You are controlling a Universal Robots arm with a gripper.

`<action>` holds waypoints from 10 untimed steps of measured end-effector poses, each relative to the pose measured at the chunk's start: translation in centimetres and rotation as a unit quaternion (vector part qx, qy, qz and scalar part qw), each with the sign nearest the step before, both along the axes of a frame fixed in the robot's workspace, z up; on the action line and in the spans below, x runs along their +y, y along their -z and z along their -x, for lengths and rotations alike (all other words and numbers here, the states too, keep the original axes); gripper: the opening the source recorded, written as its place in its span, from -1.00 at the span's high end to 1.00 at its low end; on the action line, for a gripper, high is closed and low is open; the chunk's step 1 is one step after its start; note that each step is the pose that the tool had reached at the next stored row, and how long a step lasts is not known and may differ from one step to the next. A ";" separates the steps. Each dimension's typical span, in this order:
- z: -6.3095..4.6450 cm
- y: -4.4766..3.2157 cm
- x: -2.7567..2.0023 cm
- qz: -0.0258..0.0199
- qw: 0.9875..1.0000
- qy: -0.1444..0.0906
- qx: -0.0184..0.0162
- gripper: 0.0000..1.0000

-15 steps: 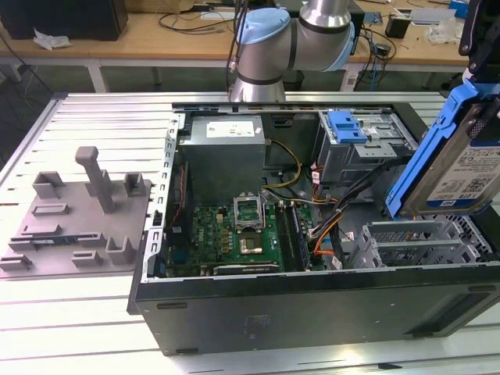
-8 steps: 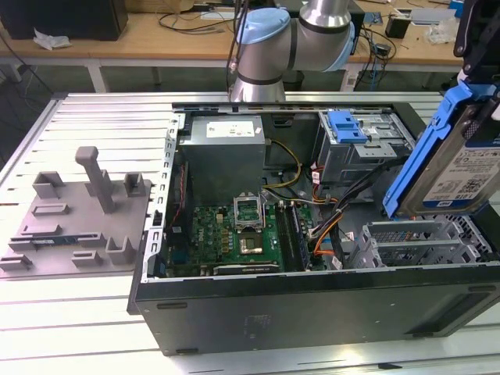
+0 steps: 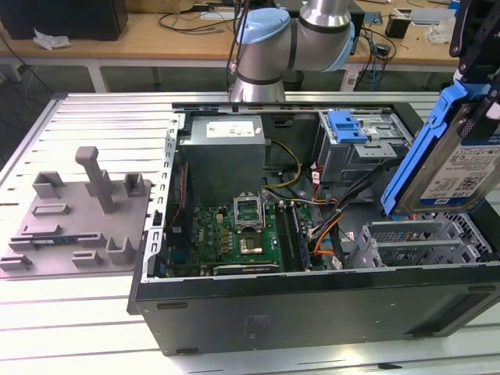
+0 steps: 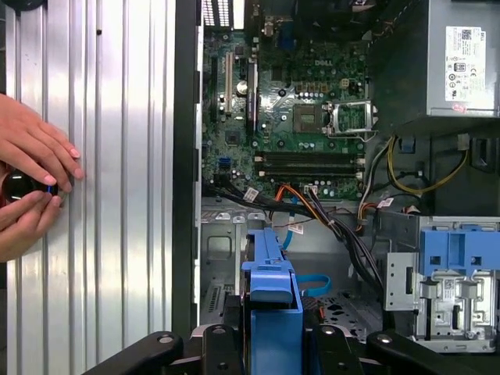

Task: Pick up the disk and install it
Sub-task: 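Insert the disk into the insertion slot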

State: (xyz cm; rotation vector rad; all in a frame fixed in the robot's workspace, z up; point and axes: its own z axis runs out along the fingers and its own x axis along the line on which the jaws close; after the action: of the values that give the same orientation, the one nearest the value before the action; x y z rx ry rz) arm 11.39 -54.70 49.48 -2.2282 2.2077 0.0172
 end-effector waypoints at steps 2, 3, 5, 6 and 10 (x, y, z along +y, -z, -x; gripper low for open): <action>0.0 0.10 0.00 0.000 1.000 0.000 0.000 0.26; 0.0 0.15 0.00 0.000 1.000 0.000 0.000 0.26; 0.0 0.28 0.00 0.000 1.000 0.000 0.000 0.26; 0.0 0.35 0.00 0.000 1.000 -0.001 -0.001 0.26; 0.0 0.66 0.00 0.000 1.000 -0.001 -0.001 0.26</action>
State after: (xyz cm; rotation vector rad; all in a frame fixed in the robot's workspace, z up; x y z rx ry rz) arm 11.34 -54.70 48.83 -2.2307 2.2039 0.0159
